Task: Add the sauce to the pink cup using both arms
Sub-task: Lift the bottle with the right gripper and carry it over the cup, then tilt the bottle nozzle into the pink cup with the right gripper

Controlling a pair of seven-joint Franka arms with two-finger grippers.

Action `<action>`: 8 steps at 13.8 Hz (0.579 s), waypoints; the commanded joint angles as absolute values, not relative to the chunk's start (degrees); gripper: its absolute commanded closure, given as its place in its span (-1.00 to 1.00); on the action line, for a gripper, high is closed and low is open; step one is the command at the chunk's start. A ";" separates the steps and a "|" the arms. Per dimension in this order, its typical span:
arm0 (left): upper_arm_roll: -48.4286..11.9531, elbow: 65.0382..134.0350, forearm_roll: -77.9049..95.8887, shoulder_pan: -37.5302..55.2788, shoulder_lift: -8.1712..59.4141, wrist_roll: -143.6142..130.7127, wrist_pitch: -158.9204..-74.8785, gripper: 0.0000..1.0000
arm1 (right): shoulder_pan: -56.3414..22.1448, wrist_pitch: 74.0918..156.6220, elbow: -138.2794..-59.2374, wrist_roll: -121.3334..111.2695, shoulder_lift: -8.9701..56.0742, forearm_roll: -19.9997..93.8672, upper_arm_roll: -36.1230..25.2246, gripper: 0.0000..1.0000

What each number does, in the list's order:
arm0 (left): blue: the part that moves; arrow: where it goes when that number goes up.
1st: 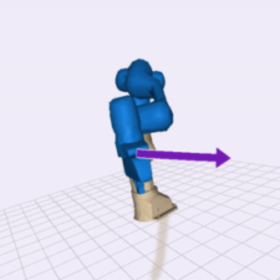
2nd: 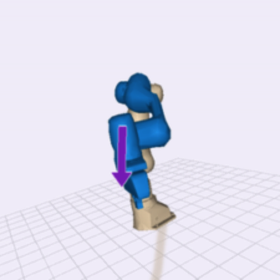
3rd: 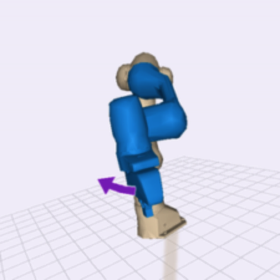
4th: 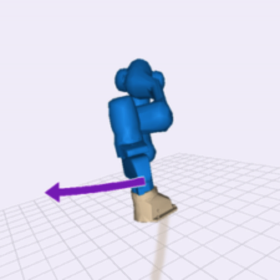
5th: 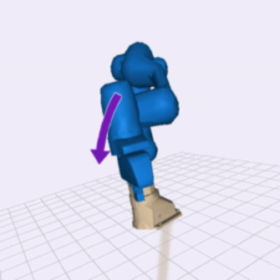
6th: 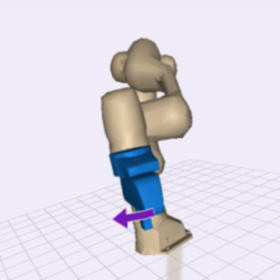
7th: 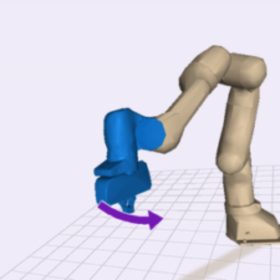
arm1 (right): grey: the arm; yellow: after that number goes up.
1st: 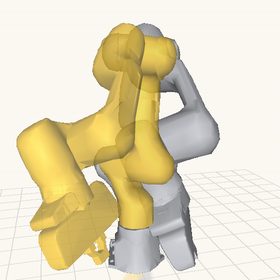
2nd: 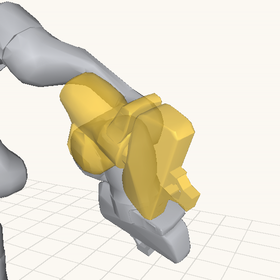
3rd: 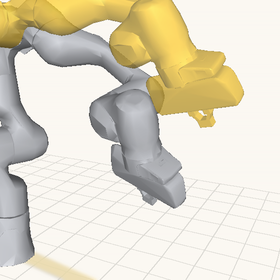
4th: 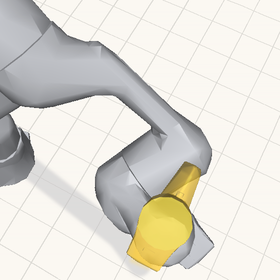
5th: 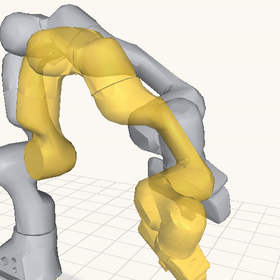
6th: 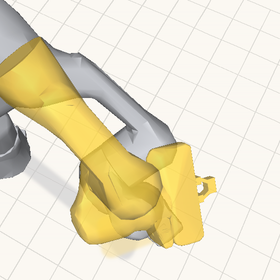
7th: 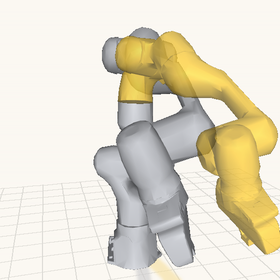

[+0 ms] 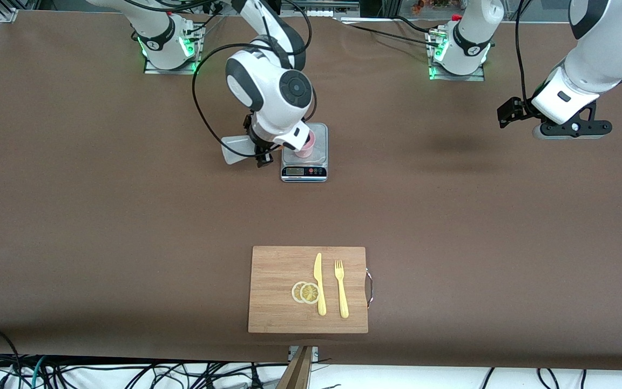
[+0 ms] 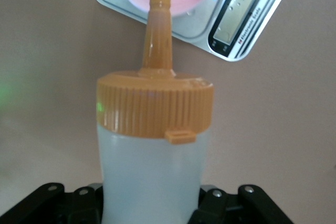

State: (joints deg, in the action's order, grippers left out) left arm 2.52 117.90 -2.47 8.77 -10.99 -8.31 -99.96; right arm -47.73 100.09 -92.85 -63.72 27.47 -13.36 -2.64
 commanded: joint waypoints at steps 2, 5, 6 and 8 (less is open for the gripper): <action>1.93 116.63 -3.52 8.09 -10.72 -7.47 -98.61 -1.00 | -50.18 98.96 -92.55 -58.98 28.38 -15.99 -2.90 1.00; 1.85 116.63 -3.52 8.09 -10.72 -7.56 -98.61 -1.00 | -50.71 98.96 -92.55 -58.71 28.56 -16.52 -2.90 1.00; 1.85 116.63 -3.52 8.09 -10.72 -7.47 -98.61 -1.00 | -50.89 98.88 -92.55 -58.45 28.65 -16.52 -2.90 1.00; 1.85 116.63 -3.52 8.09 -10.72 -7.47 -98.61 -1.00 | -50.98 98.88 -92.46 -58.27 28.65 -16.52 -2.90 1.00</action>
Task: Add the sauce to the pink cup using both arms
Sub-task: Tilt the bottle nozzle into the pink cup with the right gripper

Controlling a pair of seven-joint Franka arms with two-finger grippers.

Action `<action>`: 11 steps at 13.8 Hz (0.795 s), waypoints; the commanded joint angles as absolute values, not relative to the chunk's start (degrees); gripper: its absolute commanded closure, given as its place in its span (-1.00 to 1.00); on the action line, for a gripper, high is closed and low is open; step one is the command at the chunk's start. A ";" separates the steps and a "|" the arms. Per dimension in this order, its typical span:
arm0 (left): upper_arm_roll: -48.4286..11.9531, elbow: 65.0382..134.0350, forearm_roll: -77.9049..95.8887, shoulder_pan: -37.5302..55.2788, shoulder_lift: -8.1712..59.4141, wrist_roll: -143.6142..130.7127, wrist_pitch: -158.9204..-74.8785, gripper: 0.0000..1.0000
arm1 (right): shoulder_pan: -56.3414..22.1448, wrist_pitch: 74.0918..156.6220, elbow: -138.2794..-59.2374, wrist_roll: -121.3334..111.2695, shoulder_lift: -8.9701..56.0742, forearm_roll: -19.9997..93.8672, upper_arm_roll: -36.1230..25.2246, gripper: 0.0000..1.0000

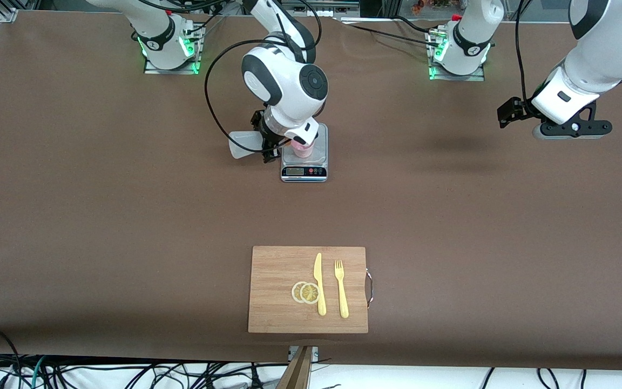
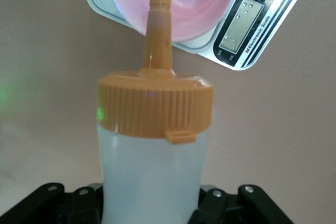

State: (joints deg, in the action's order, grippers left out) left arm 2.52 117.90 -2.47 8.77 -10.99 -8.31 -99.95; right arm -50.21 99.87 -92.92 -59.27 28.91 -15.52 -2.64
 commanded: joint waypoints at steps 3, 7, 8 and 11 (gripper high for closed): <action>1.93 116.63 -3.52 8.09 -10.81 -7.47 -98.61 -1.00 | -51.06 98.96 -92.46 -58.18 28.74 -16.61 -2.90 1.00; 1.85 116.63 -3.52 8.09 -10.72 -7.47 -98.61 -1.00 | -51.59 98.88 -92.55 -58.27 28.83 -17.67 -2.90 1.00; 1.85 116.63 -3.52 8.09 -10.72 -7.56 -98.53 -1.00 | -51.59 98.79 -92.55 -58.27 28.83 -17.75 -2.90 1.00; 1.85 116.63 -3.52 8.09 -10.72 -7.65 -98.53 -1.00 | -51.68 98.79 -92.55 -58.27 28.83 -18.37 -2.90 1.00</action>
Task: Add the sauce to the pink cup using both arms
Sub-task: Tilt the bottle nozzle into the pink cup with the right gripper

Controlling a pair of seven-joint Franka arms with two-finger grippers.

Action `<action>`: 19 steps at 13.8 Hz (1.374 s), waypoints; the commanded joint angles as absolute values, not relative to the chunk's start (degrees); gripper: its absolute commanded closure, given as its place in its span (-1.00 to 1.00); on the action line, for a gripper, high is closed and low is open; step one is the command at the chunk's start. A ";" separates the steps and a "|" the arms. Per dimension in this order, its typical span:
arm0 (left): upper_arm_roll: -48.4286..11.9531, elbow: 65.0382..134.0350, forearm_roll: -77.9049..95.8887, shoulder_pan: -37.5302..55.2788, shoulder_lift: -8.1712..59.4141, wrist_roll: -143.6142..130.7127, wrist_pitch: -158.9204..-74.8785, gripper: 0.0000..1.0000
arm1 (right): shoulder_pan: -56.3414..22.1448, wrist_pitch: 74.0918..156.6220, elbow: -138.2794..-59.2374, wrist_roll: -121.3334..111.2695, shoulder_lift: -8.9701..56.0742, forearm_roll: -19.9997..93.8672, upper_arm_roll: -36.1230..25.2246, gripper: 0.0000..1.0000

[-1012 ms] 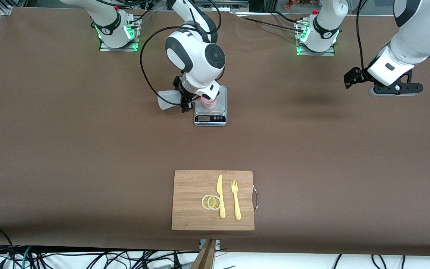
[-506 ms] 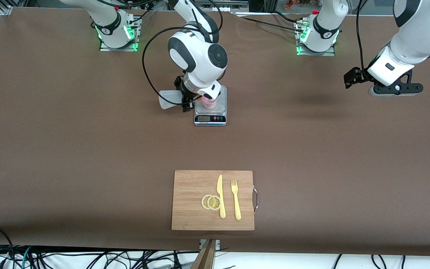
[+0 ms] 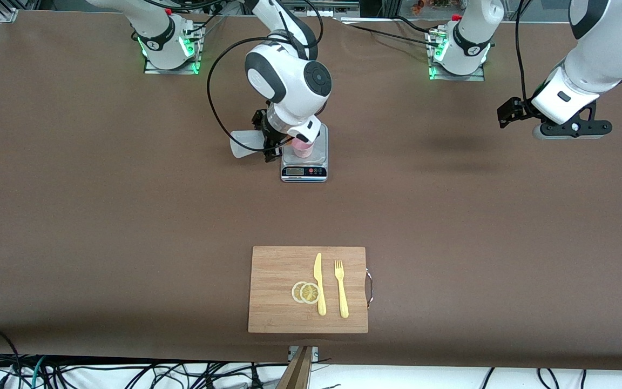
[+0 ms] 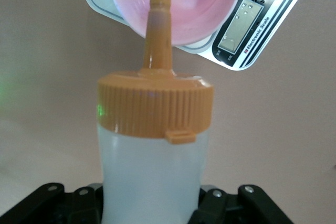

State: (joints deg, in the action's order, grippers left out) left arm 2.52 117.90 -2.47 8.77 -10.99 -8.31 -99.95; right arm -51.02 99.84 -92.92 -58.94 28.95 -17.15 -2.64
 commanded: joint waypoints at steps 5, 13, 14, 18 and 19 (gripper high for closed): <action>1.85 116.46 -3.52 8.09 -10.72 -7.91 -98.53 -1.00 | -51.94 98.53 -92.55 -58.27 28.83 -19.16 -2.90 1.00; 1.85 116.46 -3.52 8.09 -10.72 -7.82 -98.53 -1.00 | -52.03 98.00 -92.46 -58.88 29.18 -19.34 -3.08 1.00; 1.85 116.46 -3.52 8.09 -10.72 -7.82 -98.53 -1.00 | -51.94 98.09 -92.55 -59.15 29.09 -19.25 -3.08 1.00; 1.85 116.46 -3.52 8.09 -10.72 -7.82 -98.53 -1.00 | -51.24 99.05 -92.55 -59.77 28.65 -17.15 -3.16 1.00; 1.85 116.46 -3.52 8.09 -10.72 -7.82 -98.53 -1.00 | -50.89 99.57 -92.55 -60.11 28.57 -15.49 -3.16 1.00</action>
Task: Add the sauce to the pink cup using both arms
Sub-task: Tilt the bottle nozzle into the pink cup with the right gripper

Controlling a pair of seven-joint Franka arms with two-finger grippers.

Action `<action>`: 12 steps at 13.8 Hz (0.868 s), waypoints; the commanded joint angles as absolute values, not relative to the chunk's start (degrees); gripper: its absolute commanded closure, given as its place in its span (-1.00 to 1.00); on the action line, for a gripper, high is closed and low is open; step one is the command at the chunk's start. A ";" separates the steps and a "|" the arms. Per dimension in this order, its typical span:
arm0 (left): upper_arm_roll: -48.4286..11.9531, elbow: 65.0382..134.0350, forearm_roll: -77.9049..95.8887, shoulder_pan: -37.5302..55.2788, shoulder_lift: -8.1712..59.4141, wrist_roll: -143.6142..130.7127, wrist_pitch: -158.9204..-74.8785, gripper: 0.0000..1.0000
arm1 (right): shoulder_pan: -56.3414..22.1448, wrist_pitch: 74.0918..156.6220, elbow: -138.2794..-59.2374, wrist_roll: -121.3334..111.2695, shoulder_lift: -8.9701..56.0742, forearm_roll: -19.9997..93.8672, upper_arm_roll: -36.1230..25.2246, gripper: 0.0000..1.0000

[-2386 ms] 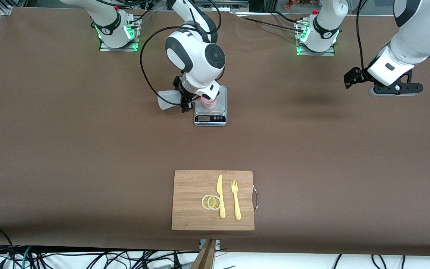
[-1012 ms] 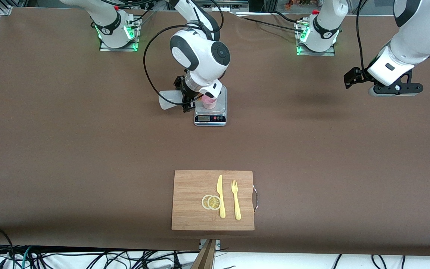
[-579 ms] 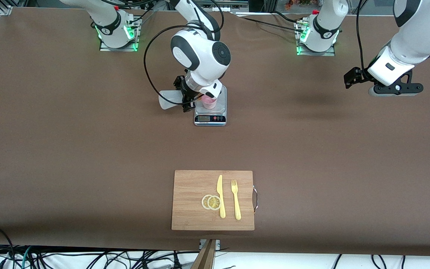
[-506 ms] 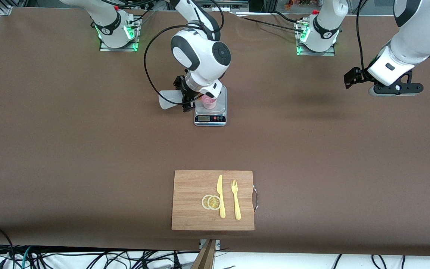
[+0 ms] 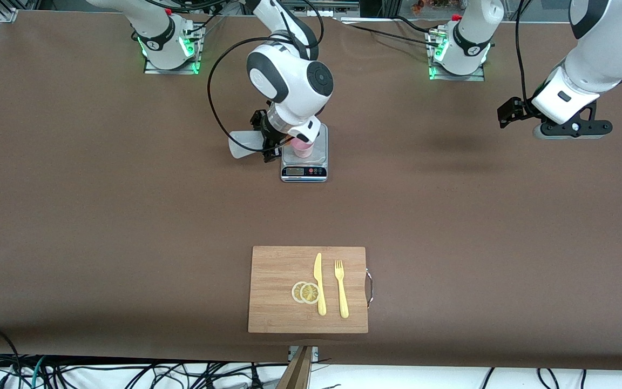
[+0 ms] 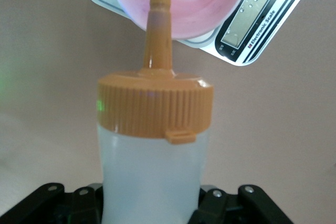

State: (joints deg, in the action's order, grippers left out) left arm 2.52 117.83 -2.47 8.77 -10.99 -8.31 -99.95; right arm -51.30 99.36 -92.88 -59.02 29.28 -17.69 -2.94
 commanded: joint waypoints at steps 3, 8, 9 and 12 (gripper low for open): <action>1.85 116.46 -3.52 8.09 -10.72 -7.82 -98.53 -1.00 | -49.75 101.60 -92.72 -63.37 28.48 -12.05 -3.25 1.00; 1.85 116.46 -3.43 8.09 -10.72 -7.56 -98.09 -1.00 | -46.33 103.36 -92.99 -68.72 28.04 -7.83 -3.34 1.00; 1.85 116.46 -3.43 8.09 -10.81 -7.47 -97.91 -1.00 | -45.54 103.53 -93.08 -70.38 27.95 -7.13 -3.34 1.00; 1.93 116.46 -3.43 8.00 -10.81 -7.47 -97.73 -1.00 | -41.94 103.80 -93.16 -76.18 26.90 -3.09 -3.43 1.00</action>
